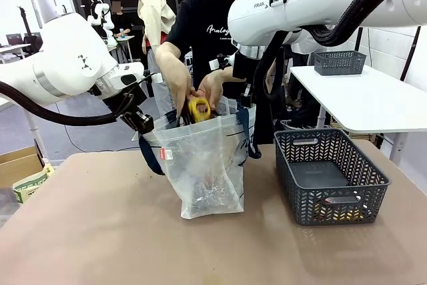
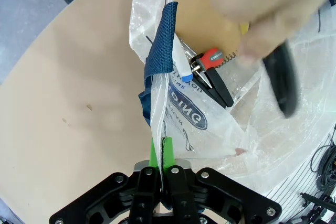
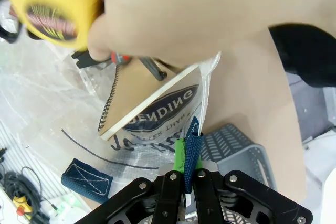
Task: Transfer purchased items from the store into the shopping bag.
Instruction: Move the Reusable shopping bag to the right side of the table.
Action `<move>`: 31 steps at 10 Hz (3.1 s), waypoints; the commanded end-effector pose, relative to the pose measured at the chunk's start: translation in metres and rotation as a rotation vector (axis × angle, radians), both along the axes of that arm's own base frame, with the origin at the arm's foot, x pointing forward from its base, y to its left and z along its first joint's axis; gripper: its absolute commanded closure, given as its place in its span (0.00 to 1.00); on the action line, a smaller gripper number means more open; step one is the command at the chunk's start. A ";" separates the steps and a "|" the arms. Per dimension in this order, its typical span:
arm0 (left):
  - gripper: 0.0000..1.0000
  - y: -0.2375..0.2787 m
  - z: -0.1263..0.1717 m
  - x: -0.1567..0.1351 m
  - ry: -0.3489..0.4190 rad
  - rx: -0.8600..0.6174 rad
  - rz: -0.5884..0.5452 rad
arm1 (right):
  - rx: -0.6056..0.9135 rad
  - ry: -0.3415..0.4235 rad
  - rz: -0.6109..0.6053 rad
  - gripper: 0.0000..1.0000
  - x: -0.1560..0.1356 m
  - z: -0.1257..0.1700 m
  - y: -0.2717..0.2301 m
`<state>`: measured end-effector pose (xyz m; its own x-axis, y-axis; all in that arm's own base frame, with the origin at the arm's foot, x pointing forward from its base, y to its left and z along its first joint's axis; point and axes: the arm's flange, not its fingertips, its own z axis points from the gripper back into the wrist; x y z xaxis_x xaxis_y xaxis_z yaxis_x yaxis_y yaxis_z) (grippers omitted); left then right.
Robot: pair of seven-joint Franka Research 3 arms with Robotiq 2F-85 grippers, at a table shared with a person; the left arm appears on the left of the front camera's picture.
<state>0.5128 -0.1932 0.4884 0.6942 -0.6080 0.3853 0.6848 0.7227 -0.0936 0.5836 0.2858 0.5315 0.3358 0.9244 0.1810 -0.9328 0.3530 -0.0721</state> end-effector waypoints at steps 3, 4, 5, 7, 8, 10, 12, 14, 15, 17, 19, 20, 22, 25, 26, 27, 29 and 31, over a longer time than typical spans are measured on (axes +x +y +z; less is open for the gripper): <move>1.00 0.001 0.000 0.000 0.000 0.000 0.001 | 0.001 -0.001 -0.001 1.00 0.000 0.001 0.000; 1.00 0.001 0.000 0.000 0.000 0.000 0.001 | 0.001 -0.001 -0.001 1.00 0.000 0.001 0.000; 1.00 0.001 0.000 0.000 0.000 0.000 0.001 | 0.001 -0.001 -0.001 1.00 0.000 0.001 0.000; 1.00 0.001 0.000 0.000 0.000 0.000 0.001 | 0.001 -0.001 -0.001 1.00 0.000 0.001 0.000; 1.00 0.001 0.000 0.000 0.000 0.000 0.001 | 0.001 -0.001 -0.001 1.00 0.000 0.001 0.000; 1.00 0.001 0.000 0.000 0.000 0.000 0.001 | 0.001 -0.001 -0.001 1.00 0.000 0.001 0.000; 1.00 0.001 0.000 0.000 0.000 0.000 0.001 | 0.001 -0.001 -0.001 1.00 0.000 0.001 0.000; 1.00 0.001 0.000 0.000 0.000 0.000 0.001 | 0.001 -0.001 -0.001 1.00 0.000 0.001 0.000; 1.00 0.001 0.000 0.000 0.000 0.000 0.001 | 0.001 -0.001 -0.001 1.00 0.000 0.001 0.000; 1.00 0.001 0.000 0.000 0.000 0.000 0.001 | 0.001 -0.001 -0.001 1.00 0.000 0.001 0.000; 1.00 0.001 0.000 0.000 0.000 0.000 0.001 | 0.001 -0.001 -0.001 1.00 0.000 0.001 0.000; 1.00 0.001 0.000 0.000 0.000 0.000 0.001 | 0.001 -0.001 -0.001 1.00 0.000 0.001 0.000; 1.00 0.001 0.000 0.000 0.000 0.000 0.001 | 0.001 -0.001 -0.001 1.00 0.000 0.001 0.000; 1.00 0.001 0.000 0.000 0.000 0.000 0.001 | 0.001 -0.001 -0.001 1.00 0.000 0.001 0.000; 1.00 0.001 0.000 0.000 0.000 0.000 0.001 | 0.001 -0.001 -0.001 1.00 0.000 0.001 0.000; 1.00 0.001 0.000 0.000 0.000 0.000 0.001 | 0.001 -0.001 -0.001 1.00 0.000 0.001 0.000; 1.00 0.001 0.000 0.000 0.000 0.000 0.001 | 0.001 -0.001 -0.001 1.00 0.000 0.001 0.000; 1.00 0.001 0.000 0.000 0.000 0.000 0.001 | 0.001 -0.001 -0.001 1.00 0.000 0.001 0.000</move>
